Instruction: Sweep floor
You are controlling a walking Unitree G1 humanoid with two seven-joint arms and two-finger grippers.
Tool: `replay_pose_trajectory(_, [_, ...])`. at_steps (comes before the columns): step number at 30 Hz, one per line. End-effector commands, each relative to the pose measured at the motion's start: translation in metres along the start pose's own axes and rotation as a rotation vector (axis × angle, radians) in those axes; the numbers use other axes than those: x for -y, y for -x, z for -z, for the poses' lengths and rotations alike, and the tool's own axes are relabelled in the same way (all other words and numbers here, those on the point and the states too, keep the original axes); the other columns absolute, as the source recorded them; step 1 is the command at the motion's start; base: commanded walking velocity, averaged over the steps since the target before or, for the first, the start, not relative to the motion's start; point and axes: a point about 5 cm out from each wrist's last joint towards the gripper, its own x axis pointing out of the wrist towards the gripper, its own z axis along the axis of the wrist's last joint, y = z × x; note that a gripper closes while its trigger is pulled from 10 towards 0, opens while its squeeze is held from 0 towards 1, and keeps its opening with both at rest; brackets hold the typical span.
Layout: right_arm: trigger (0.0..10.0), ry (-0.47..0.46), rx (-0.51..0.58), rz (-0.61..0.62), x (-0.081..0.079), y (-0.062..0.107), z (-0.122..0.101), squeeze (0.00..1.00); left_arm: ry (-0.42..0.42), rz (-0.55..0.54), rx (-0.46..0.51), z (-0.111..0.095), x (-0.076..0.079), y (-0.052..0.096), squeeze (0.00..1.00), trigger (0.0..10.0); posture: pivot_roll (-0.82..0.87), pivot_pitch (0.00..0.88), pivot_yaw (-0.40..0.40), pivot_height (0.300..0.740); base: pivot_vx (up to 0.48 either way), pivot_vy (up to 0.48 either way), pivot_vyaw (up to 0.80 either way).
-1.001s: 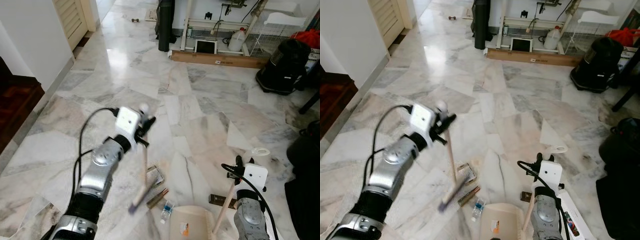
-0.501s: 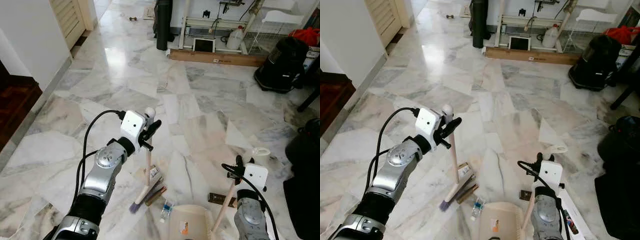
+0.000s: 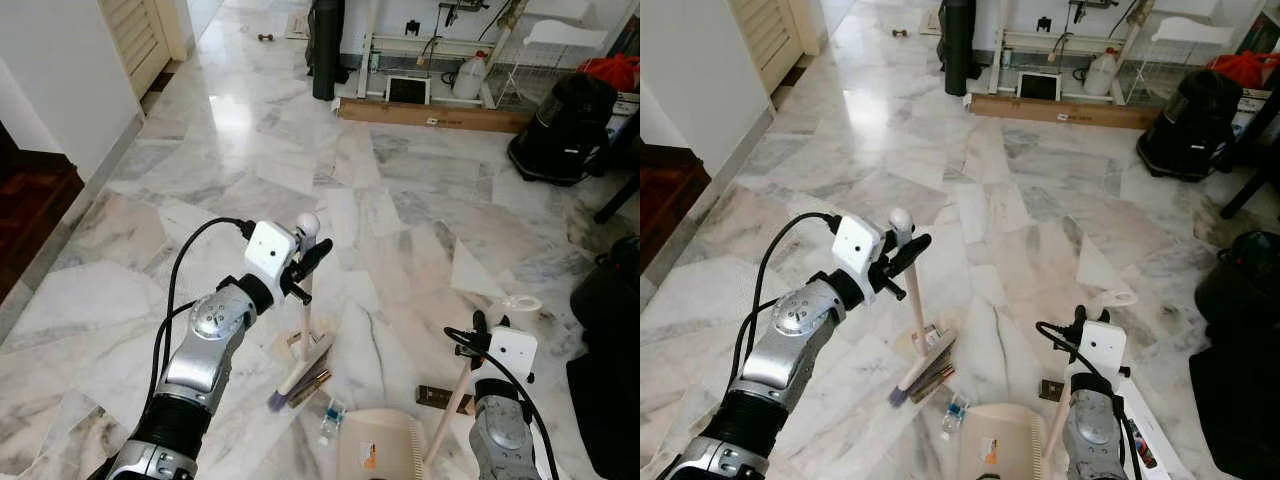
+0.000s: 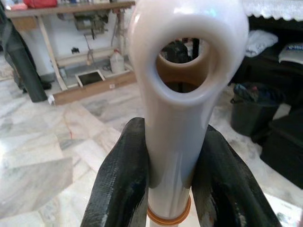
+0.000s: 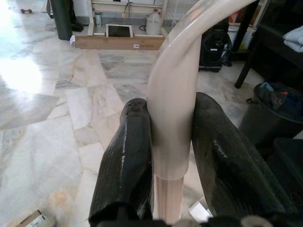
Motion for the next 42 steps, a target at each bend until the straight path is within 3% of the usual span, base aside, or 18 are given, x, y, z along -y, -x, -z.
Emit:
replay_pose_trajectory(1, [10.0,0.012,-0.069,-0.003,0.002,0.009,0.014,0.0,-0.004,0.025,-0.008,0.001,0.002,0.001,0.0,10.0,0.09,0.155,-0.033,0.74,0.0,0.0,0.0])
replay_pose_trajectory(6, [10.0,0.013,-0.068,-0.002,0.003,0.009,0.014,0.0,-0.004,0.035,-0.023,0.005,0.003,0.002,0.0,10.0,0.09,0.155,-0.034,0.74,0.0,0.0,0.0])
replay_pose_trajectory(14, [10.0,0.011,-0.07,-0.005,0.001,0.009,0.014,0.0,-0.154,0.144,-0.121,0.023,0.016,0.006,0.0,10.0,0.09,0.154,-0.032,0.74,0.0,0.0,0.0])
replay_pose_trajectory(16, [10.0,0.01,-0.069,-0.004,0.001,0.009,0.014,0.0,-0.154,0.146,-0.129,0.026,0.017,0.008,0.0,10.0,0.09,0.154,-0.03,0.74,0.0,0.0,0.0])
replay_pose_trajectory(19, [10.0,0.01,-0.067,0.0,0.002,0.009,0.013,0.0,-0.171,0.124,-0.12,0.024,0.015,0.008,0.0,10.0,0.09,0.154,-0.03,0.74,0.0,0.0,0.0])
replay_pose_trajectory(22, [10.0,0.011,-0.067,0.004,0.003,0.009,0.014,0.0,-0.209,0.033,-0.039,0.009,0.004,0.005,0.0,10.0,0.09,0.155,-0.029,0.74,0.0,0.0,0.0])
replay_pose_trajectory(34, [10.0,0.007,-0.067,0.0,0.001,0.008,0.013,0.0,-0.126,0.004,0.082,-0.017,-0.002,0.002,0.0,10.0,0.1,0.152,-0.029,0.74,0.0,0.0,0.0])
replay_pose_trajectory(42, [10.0,0.009,-0.067,0.003,0.002,0.008,0.013,0.0,-0.019,0.128,0.049,-0.017,0.01,0.004,0.0,10.0,0.1,0.153,-0.029,0.74,0.0,0.0,0.0])
